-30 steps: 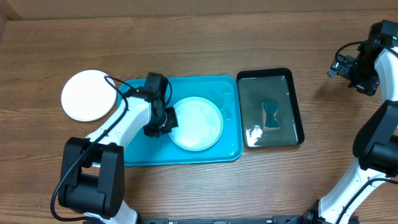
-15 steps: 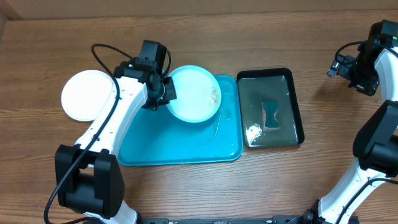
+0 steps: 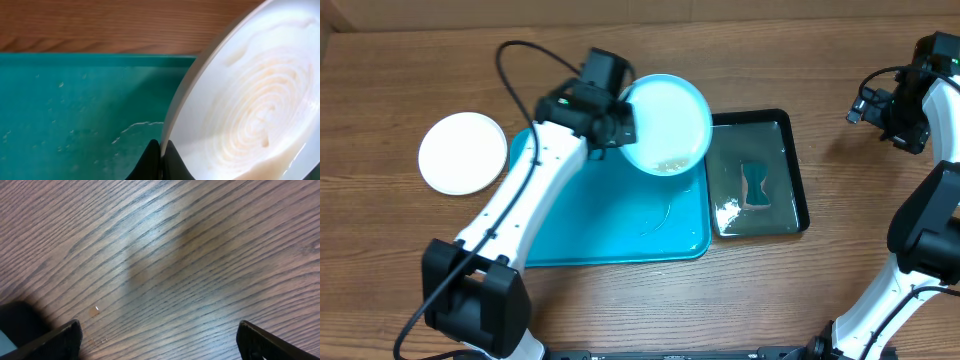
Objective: Clean dirty plates on tray and stack at the side
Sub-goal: 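Lift light blue plate with left gripper and tilt it over black tray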
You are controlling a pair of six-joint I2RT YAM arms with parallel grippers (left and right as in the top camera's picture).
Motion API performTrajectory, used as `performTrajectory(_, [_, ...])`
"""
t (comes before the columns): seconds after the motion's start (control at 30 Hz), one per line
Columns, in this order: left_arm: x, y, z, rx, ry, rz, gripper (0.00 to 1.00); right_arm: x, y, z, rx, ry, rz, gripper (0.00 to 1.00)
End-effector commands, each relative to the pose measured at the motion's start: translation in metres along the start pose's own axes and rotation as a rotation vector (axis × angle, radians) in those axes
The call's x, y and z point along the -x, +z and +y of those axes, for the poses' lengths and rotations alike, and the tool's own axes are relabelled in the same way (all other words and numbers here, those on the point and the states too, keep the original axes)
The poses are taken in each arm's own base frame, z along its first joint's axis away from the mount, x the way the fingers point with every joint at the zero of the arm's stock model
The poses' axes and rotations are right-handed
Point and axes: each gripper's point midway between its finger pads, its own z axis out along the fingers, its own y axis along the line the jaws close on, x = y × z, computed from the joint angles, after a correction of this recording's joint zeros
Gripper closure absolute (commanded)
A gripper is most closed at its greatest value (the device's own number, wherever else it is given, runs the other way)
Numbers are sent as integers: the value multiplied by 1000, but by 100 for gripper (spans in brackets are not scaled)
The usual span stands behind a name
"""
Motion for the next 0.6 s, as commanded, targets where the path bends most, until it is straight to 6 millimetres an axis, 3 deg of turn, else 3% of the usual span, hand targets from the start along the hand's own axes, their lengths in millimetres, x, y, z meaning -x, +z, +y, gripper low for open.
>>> performTrajectory(0.0, [7,-7,-28,12,83,-79,96,9,-15,1,2,4,-48,0])
performTrajectory(0.23, [1,-17,-77,14,185,-189,96,9,-15,1,2,4,-48,0])
performTrajectory(0.57, [-8,-31,-107,69,274,-297,96,9,-15,1,2,4,-48,0])
